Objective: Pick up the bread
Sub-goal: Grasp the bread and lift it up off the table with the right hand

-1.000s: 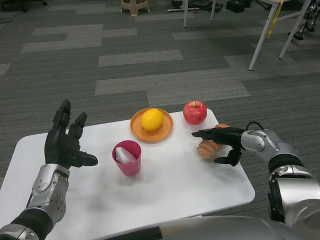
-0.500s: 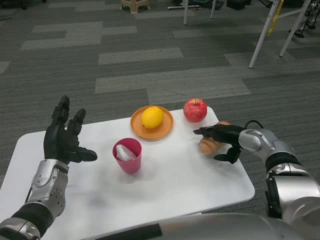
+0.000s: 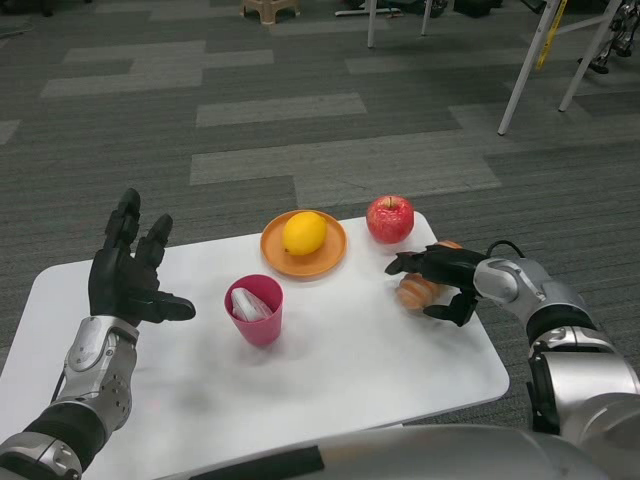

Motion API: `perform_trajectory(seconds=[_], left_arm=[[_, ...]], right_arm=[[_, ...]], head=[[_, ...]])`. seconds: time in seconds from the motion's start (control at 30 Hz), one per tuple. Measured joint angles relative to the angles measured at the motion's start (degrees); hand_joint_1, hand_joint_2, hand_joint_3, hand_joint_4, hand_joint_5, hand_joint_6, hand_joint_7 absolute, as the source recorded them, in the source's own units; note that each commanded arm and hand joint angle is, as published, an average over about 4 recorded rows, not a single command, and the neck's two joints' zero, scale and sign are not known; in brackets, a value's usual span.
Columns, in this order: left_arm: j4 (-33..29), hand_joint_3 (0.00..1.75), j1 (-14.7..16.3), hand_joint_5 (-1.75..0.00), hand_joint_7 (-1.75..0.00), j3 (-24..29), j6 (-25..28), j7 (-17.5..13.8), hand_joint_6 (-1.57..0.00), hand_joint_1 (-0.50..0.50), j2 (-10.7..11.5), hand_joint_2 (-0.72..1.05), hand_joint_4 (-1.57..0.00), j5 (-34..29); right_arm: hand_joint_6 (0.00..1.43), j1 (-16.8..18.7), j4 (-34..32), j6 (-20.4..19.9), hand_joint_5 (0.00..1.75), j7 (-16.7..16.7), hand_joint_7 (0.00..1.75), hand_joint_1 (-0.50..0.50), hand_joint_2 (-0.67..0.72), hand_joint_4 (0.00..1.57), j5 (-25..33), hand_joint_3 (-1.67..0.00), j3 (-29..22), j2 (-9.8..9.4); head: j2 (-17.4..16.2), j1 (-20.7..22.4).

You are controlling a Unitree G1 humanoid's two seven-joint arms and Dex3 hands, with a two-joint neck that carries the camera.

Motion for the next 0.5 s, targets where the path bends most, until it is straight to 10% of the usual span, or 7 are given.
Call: perform_trajectory(seconds=[0.5], left_arm=[[0.0, 0.09, 0.0, -0.41, 0.0, -0.1, 0.0, 0.0, 0.0, 0.5, -0.1, -0.46, 0.0, 0.0]], right_arm=[[0.14, 1.4, 2.7, -4.8, 0.68, 1.0, 1.15, -0.38, -0.32, 0.0, 4.9, -1.35, -2.9, 1.14]], head=[[-0.1, 1.5]])
